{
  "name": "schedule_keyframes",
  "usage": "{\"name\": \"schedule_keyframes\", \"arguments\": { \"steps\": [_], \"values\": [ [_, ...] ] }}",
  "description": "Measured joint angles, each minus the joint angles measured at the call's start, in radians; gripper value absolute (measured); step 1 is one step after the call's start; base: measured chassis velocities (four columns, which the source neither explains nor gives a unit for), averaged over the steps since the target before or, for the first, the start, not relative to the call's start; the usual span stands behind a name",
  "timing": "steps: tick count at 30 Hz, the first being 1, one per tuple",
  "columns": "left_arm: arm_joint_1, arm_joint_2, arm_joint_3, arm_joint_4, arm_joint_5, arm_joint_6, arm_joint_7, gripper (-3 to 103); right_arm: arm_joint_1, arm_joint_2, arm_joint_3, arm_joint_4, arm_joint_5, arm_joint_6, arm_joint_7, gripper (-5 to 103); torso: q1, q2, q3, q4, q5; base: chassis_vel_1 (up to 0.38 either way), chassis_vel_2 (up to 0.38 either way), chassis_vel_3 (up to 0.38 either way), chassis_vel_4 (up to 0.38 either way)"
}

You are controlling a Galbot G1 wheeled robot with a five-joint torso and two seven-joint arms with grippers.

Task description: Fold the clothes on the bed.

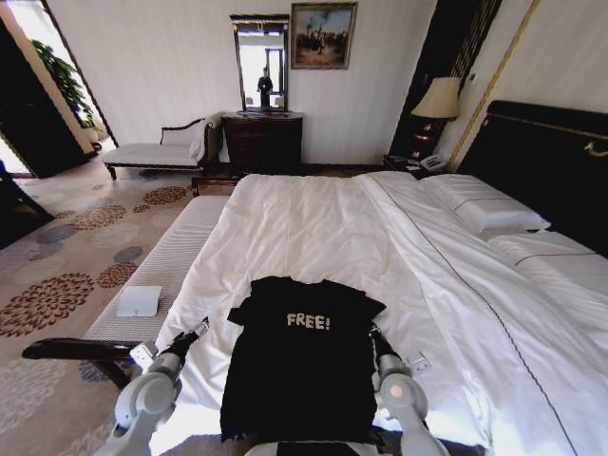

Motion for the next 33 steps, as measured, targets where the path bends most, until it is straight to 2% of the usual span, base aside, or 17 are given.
{"name": "schedule_keyframes", "arguments": {
  "steps": [6,13,14,16,18,21,24,25,27,30,32,33],
  "values": [
    [0.007,-0.005,-0.001,0.005,0.011,-0.005,0.002,100,0.011,-0.012,-0.072,-0.060,-0.102,0.046,-0.066,0,0.000,0.000,0.000,0.0001,0.0001,0.000,0.000,0.000,0.000],
    [0.008,-0.005,-0.008,0.008,0.012,-0.006,0.002,100,-0.001,-0.018,-0.117,-0.085,-0.155,0.053,-0.088,0,0.000,0.000,0.000,0.0000,0.0001,0.000,0.000,0.000,0.000],
    [0.008,-0.005,-0.008,0.010,0.012,-0.007,0.002,100,-0.002,-0.018,-0.119,-0.086,-0.158,0.054,-0.087,-3,0.000,0.000,0.000,0.0000,0.0001,0.000,0.000,0.000,0.000],
    [0.008,-0.006,-0.008,0.012,0.012,-0.008,0.003,100,-0.001,-0.016,-0.116,-0.084,-0.148,0.059,-0.081,7,0.000,0.000,0.000,0.0000,0.0001,0.000,0.000,0.000,0.000],
    [0.008,-0.007,-0.008,0.013,0.013,-0.008,0.003,100,0.000,-0.016,-0.112,-0.080,-0.139,0.062,-0.079,7,0.000,0.000,0.000,0.0000,0.0002,0.000,0.000,0.000,0.000],
    [0.005,-0.012,-0.004,0.017,0.017,-0.008,0.003,100,0.003,-0.015,-0.089,-0.053,-0.095,0.082,-0.078,22,0.000,0.000,0.000,0.0000,0.0001,0.000,0.000,0.000,0.000],
    [0.004,-0.012,-0.004,0.018,0.017,-0.009,0.003,100,0.008,-0.015,-0.073,-0.036,-0.055,0.089,-0.076,28,0.000,0.000,0.000,0.0000,0.0001,0.000,0.000,0.000,0.000],
    [0.002,-0.011,-0.004,0.019,0.017,-0.009,0.003,100,0.013,-0.016,-0.067,-0.031,-0.037,0.089,-0.071,34,0.000,0.000,0.000,0.0000,0.0001,0.000,0.000,0.000,0.000],
    [0.000,-0.008,-0.003,0.021,0.017,-0.009,0.003,100,0.030,-0.023,-0.055,-0.025,0.002,0.072,-0.045,45,0.000,0.000,0.000,0.0000,0.0001,0.000,0.000,0.000,0.000],
    [-0.001,-0.007,-0.001,0.021,0.018,-0.009,0.003,100,0.050,-0.037,-0.046,-0.025,0.048,0.046,-0.022,50,0.000,0.000,0.000,0.0000,0.0001,0.000,0.000,0.000,0.000],
    [-0.001,-0.006,0.001,0.021,0.020,-0.009,0.002,100,0.069,-0.052,-0.039,-0.024,0.094,0.003,0.012,61,0.000,0.000,0.000,0.0000,0.0001,0.000,0.000,0.000,0.000],
    [-0.001,-0.006,0.001,0.021,0.020,-0.009,0.002,100,0.069,-0.052,-0.039,-0.024,0.094,0.003,0.012,61,0.000,0.000,0.000,0.0000,0.0001,0.000,0.000,0.000,0.000]
  ]
}}
